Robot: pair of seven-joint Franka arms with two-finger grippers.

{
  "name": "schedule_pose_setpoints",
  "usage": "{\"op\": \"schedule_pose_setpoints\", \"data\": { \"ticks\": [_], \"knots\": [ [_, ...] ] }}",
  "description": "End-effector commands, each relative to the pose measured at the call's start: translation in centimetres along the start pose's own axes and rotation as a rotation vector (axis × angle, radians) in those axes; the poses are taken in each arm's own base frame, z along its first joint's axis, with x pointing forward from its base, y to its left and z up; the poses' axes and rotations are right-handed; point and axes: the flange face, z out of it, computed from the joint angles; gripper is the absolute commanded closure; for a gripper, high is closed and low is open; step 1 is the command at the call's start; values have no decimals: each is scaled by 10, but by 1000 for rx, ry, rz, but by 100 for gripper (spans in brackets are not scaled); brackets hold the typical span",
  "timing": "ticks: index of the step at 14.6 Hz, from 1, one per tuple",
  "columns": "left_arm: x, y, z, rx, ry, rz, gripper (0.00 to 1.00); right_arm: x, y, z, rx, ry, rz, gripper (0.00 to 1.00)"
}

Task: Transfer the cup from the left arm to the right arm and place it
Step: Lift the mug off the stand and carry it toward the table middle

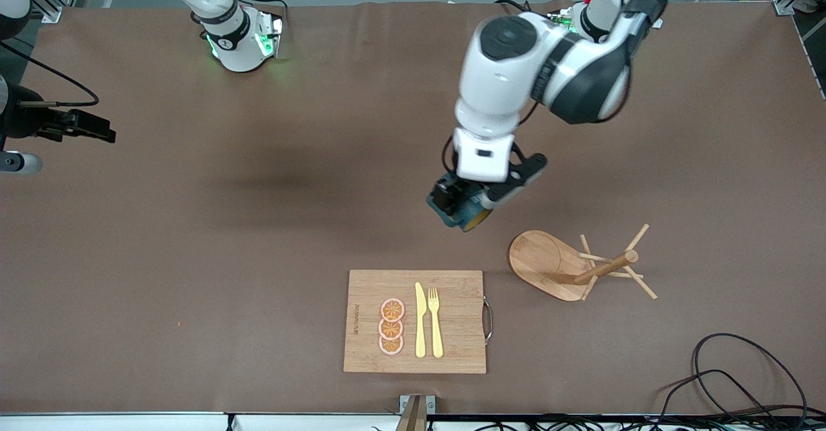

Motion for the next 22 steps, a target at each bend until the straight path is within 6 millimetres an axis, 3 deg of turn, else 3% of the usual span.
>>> {"op": "schedule_pose_setpoints", "data": {
  "ticks": [1, 6, 8, 13, 16, 22],
  "knots": [
    [-42, 21, 13, -25, 124, 162, 48, -4, 1, 1, -7, -4, 5, 0],
    [-139, 43, 73, -52, 314, 484, 51, -4, 3, 2, -6, -6, 8, 0],
    [-178, 48, 96, -67, 408, 537, 52, -4, 3, 2, -6, -6, 9, 0],
    [-270, 37, 146, -168, 644, 644, 52, -5, 3, 4, -5, -10, 9, 0],
    [-302, 26, 177, -260, 806, 632, 52, -4, 6, 4, -10, -9, 13, 0],
    [-342, -21, 287, -294, 1026, 684, 53, 1, 14, -4, -42, 28, 25, 0]
  ]
}}
